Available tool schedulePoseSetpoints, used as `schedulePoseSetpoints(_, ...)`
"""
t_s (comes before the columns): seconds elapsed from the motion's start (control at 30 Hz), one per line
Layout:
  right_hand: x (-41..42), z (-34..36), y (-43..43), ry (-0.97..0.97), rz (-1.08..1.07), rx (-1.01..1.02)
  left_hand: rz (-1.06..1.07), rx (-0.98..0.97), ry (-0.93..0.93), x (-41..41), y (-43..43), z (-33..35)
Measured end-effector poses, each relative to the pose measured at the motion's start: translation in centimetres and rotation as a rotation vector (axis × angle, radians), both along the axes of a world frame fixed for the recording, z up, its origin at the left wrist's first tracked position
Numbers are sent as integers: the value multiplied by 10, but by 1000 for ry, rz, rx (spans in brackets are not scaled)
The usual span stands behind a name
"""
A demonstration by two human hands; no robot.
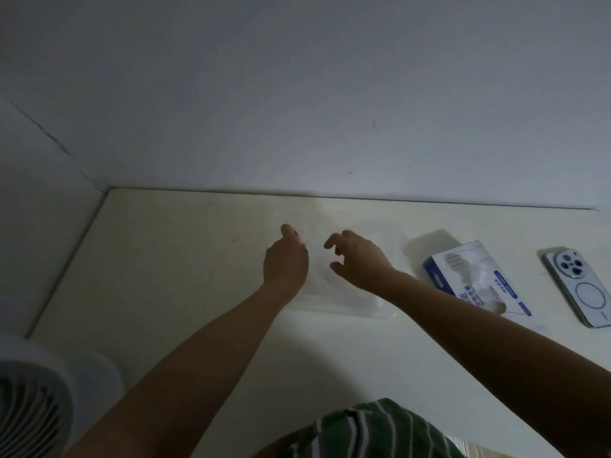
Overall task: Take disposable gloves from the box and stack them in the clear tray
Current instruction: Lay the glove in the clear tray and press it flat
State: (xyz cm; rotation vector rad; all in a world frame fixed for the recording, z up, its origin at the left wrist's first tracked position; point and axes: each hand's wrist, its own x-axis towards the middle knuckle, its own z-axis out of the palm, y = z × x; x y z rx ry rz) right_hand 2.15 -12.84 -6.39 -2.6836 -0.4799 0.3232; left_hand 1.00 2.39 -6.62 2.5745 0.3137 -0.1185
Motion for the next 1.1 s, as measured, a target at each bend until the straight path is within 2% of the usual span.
schedulePoseSetpoints(0.1, 1, -18, 2, 122, -14, -68, -88, 94, 50, -1, 1, -2)
schedulePoseSetpoints(0.2, 1, -30, 9, 161, 21, -81, -298, 379, -136, -2, 1, -4)
schedulePoseSetpoints(0.27, 2, -35, 14, 205, 42, -76, -461, 440, -197, 0, -3, -5)
schedulePoseSetpoints(0.33, 2, -39, 17, 261, 72, -61, -523, 336, -68, 3, -8, -7)
schedulePoseSetpoints(0.4, 3, -41, 18, 316, 77, -58, -487, 228, 178, 9, -10, -14)
schedulePoseSetpoints(0.47, 5, -41, 14, 325, 39, -100, -488, 217, 391, 13, -6, -24)
schedulePoseSetpoints(0.53, 6, -40, 6, 269, -15, -215, -503, 268, 496, 14, 0, -31)
schedulePoseSetpoints(0.6, 6, -39, -1, 222, -72, -339, -523, 346, 485, 14, 3, -35)
schedulePoseSetpoints(0.7, 2, -43, -1, 298, -58, -426, -558, 450, 429, 13, -1, -40)
schedulePoseSetpoints(0.83, 0, -47, 2, 444, -98, -363, -521, 476, 441, 14, -3, -45)
schedulePoseSetpoints(1.1, 0, -41, 3, 473, -102, -350, -536, 436, 542, 20, -2, -44)
